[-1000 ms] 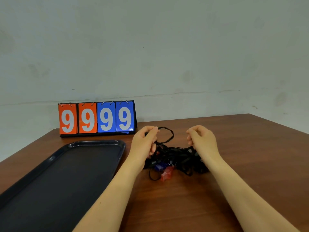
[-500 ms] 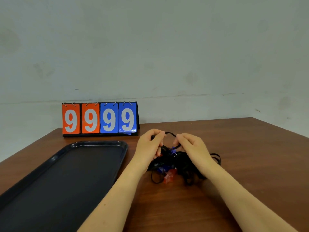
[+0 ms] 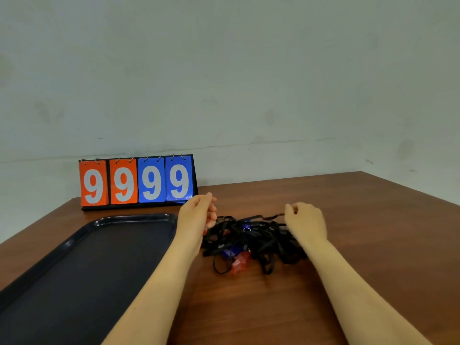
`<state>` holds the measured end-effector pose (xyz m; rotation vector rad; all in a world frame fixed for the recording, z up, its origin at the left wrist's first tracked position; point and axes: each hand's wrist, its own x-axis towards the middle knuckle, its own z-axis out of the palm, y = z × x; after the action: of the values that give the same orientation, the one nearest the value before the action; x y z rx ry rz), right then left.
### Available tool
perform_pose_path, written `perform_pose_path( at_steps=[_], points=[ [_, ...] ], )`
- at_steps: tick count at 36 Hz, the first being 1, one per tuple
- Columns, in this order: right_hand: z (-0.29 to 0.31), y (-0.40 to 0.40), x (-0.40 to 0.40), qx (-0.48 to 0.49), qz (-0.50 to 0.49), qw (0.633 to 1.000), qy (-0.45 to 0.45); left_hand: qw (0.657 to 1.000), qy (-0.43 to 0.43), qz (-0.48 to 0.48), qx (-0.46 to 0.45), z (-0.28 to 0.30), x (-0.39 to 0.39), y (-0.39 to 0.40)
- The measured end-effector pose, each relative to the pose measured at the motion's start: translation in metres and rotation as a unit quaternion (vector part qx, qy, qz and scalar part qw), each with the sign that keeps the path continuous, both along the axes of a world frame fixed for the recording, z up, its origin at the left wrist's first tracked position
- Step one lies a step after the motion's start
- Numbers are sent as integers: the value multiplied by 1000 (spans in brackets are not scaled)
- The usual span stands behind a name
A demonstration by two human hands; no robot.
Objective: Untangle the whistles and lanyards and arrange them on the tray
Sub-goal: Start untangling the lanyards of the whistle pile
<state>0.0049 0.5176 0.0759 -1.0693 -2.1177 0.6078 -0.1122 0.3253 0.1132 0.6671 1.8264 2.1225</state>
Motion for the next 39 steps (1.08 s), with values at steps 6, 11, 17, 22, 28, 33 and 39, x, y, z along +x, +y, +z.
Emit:
perform_pose_path(
  at_steps=[6, 11, 17, 22, 28, 33, 39],
  points=[
    [23, -40, 5, 81, 153, 977, 128, 993, -67, -34, 96, 10, 5, -2],
    [10, -96, -19, 193, 397, 897, 18, 956, -128, -83, 250, 23, 12, -5],
    [7, -110, -29, 101, 416, 902, 48, 958, -108, -39, 262, 22, 8, -5],
    [27, -98, -8, -103, 370, 902, 196, 993, -20, -8, 120, 13, 3, 0],
    [29, -79, -10, -190, 303, 883, 305, 994, 85, -59, -26, 3, 11, 4],
    [26, -68, -13, -243, 247, 879, 327, 986, 106, -100, -78, 2, 15, 4],
    [27, -55, -13, -356, 209, 832, 372, 993, -12, -97, -65, 1, 7, 6]
  ],
)
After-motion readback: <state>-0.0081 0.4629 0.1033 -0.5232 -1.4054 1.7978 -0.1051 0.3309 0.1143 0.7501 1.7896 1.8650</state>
